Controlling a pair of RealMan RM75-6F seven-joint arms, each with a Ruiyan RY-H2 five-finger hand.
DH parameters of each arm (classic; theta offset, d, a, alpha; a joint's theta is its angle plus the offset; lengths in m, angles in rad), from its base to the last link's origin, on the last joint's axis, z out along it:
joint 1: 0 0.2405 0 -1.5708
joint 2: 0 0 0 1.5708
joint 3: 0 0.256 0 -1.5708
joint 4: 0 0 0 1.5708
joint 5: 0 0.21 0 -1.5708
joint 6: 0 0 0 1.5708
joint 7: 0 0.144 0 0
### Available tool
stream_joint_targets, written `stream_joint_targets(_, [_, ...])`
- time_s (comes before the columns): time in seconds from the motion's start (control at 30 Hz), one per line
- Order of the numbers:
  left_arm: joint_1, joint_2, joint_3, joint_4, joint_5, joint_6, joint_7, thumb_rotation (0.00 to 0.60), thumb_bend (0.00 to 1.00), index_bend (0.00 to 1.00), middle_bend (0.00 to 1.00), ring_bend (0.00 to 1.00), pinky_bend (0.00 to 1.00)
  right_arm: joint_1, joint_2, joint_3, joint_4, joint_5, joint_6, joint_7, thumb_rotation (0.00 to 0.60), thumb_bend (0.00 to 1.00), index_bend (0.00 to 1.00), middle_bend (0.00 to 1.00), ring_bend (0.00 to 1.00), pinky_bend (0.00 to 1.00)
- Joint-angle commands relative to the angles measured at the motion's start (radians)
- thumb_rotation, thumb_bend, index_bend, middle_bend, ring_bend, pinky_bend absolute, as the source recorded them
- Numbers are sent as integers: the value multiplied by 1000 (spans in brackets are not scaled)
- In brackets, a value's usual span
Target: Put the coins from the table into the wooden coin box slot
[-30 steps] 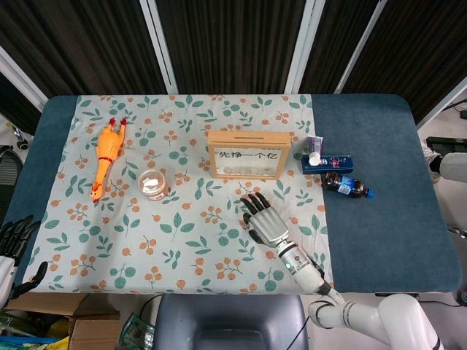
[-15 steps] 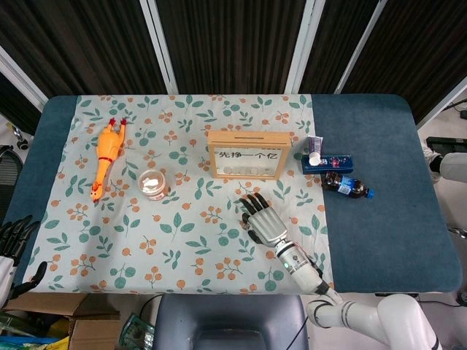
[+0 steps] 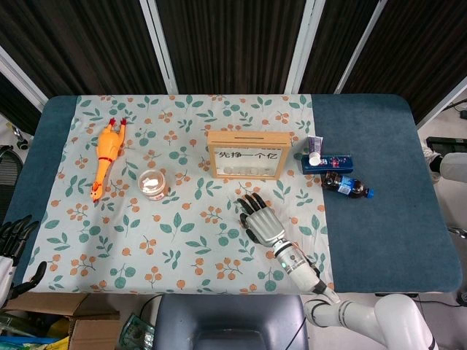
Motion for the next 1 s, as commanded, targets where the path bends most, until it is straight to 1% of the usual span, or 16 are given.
stream_joint_targets(0.03, [0, 0, 0, 0, 0, 1, -1, 600, 412, 0, 0, 0, 0, 2, -3, 2, 2, 0, -1, -1, 600, 541, 587, 194, 0, 179])
stream_joint_targets(0.4, [2, -1, 2, 7, 8, 8, -8, 600, 414, 0, 0, 0, 0, 8, -19, 10, 24, -11, 8, 17, 600, 550, 661, 203, 0, 227])
stream_joint_targets(0.77, [5, -2, 2, 12, 14, 18, -13, 600, 413, 0, 0, 0, 0, 10, -20, 20, 28, -19, 25, 36, 600, 561, 714, 246, 15, 228])
stream_joint_targets(1.0, [5, -3, 1, 14, 15, 20, -11, 600, 415, 0, 0, 0, 0, 9, -9, 25, 9, -31, 46, 49, 600, 571, 749, 271, 23, 228])
